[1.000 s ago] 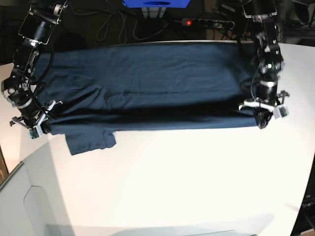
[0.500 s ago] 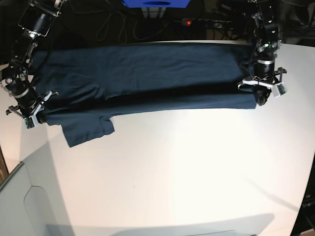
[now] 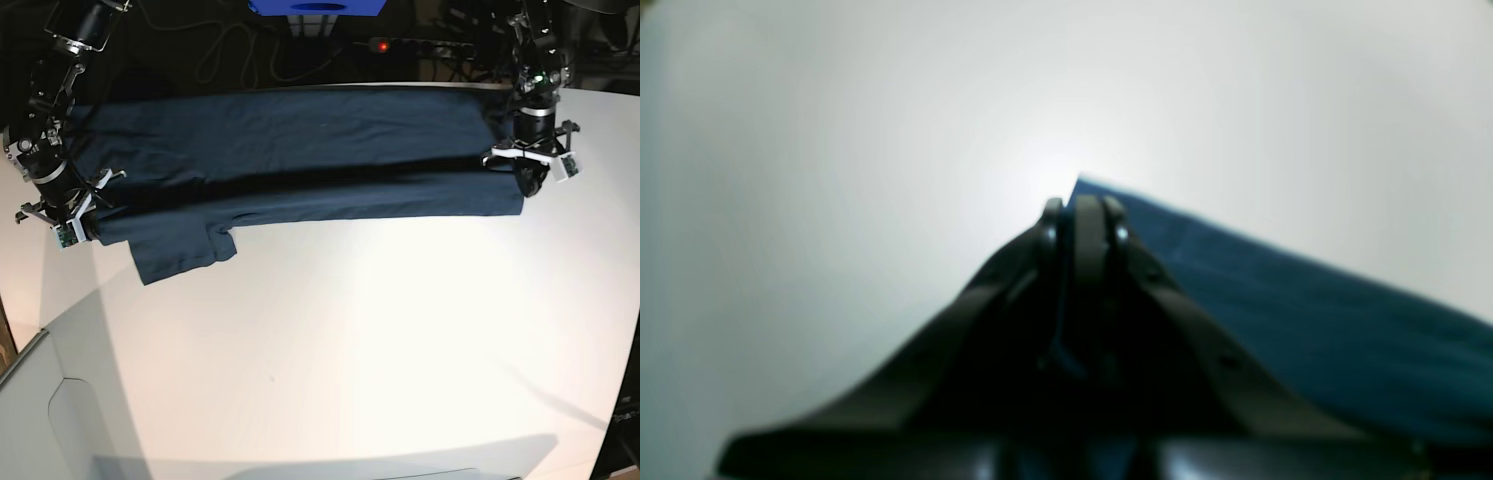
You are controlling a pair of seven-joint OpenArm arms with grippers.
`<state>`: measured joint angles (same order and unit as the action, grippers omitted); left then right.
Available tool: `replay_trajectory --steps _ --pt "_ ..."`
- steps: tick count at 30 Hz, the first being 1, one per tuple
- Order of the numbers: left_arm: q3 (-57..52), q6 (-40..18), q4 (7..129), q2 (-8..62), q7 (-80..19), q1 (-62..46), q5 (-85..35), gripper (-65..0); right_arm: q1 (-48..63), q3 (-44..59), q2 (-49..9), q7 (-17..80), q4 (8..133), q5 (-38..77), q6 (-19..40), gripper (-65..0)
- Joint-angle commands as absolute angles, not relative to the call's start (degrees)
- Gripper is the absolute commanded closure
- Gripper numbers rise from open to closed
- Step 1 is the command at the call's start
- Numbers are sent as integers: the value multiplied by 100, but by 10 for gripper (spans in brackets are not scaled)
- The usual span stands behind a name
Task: Fold the T-shirt properly
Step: 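Lift the hem edge with both grippers and fold it over toward the collar, then regrasp the folded strip's end with the right gripper and tuck the sleeve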
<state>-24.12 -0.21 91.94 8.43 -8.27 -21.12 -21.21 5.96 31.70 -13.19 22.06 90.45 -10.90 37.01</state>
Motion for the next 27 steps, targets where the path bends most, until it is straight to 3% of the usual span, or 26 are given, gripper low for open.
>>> replay_trajectory --steps 1,12,27 --pt "-2440 4 9279 919 -620 -2097 -2132 0 611 3213 -1437 2105 9156 -1033 3732 -2" --pt "-2475 4 9279 971 -620 -2097 -2132 0 1042 3213 -1420 2105 9446 -1051 3732 -2" --pt "-2475 4 9270 980 -620 -2088 -2132 0 1086 3213 -1455 2097 8875 -1051 3732 -2"
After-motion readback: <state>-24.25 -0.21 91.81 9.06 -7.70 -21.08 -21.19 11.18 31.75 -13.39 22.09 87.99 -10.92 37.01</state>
